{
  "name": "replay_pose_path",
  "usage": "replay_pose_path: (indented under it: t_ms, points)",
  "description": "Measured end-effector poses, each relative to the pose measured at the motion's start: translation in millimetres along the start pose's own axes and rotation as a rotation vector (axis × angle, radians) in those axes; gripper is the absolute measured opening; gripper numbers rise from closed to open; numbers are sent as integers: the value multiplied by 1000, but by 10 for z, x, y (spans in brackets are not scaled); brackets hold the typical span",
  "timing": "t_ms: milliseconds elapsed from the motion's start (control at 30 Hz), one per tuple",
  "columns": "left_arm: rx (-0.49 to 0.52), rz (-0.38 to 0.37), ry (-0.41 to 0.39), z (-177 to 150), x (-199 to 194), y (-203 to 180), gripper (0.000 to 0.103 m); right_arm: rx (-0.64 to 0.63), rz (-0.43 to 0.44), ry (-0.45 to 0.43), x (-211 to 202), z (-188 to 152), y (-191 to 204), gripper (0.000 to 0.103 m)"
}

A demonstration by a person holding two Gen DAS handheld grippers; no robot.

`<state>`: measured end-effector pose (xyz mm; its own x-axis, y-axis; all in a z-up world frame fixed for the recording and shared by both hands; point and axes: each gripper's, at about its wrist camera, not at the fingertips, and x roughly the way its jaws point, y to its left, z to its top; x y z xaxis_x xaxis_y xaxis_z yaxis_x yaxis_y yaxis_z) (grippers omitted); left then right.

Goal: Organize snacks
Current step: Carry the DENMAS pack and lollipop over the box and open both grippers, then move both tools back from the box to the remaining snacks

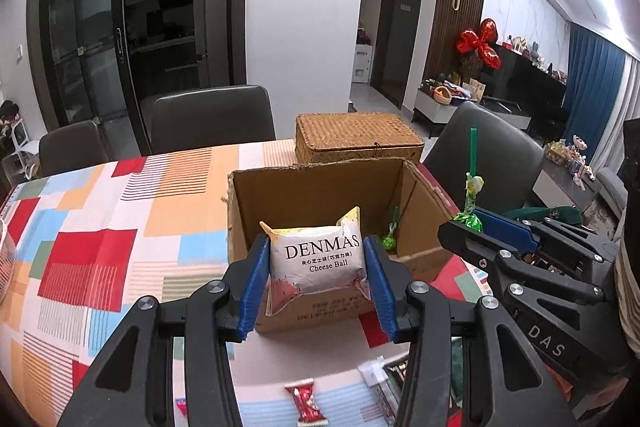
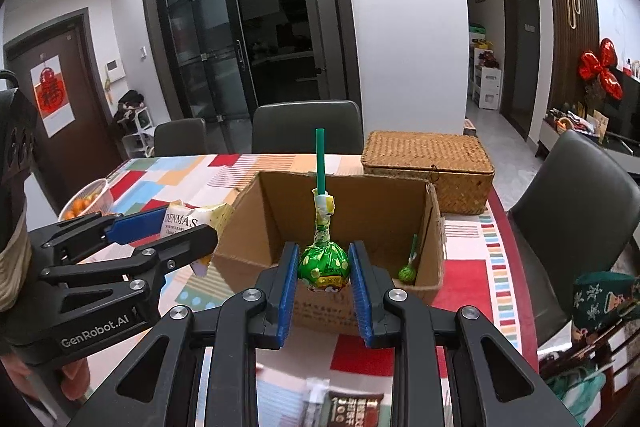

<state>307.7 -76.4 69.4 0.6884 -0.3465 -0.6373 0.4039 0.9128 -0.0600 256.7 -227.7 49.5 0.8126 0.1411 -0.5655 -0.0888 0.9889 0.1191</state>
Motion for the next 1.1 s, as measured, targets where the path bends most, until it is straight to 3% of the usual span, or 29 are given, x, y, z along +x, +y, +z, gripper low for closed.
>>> replay_pose_path:
  t_ms: [167,267,300,367,533,733,1100]
  points:
    - [-1,1,23,135,235,24,48,-7,-12,15,197,94,-71,27]
    - [-1,58,19,226,316,47,56,-13,-45,8,324,198,-93,28]
    - [-5,91,13,236,308,67,62,-11,-62,4,350,232,-102,30]
    - [-7,125,4,217,263,116,69,19,-96,13,397,279,-163,47]
    - [14,160,2,39,61,118,70,45,-100,6,297,223,-180,47]
    - [8,152,11,-249,-249,125,70,18,-38,-1,54,27,33,47]
    - [4,229,26,-762,-758,357,73,-58,63,26,-86,-394,634,47]
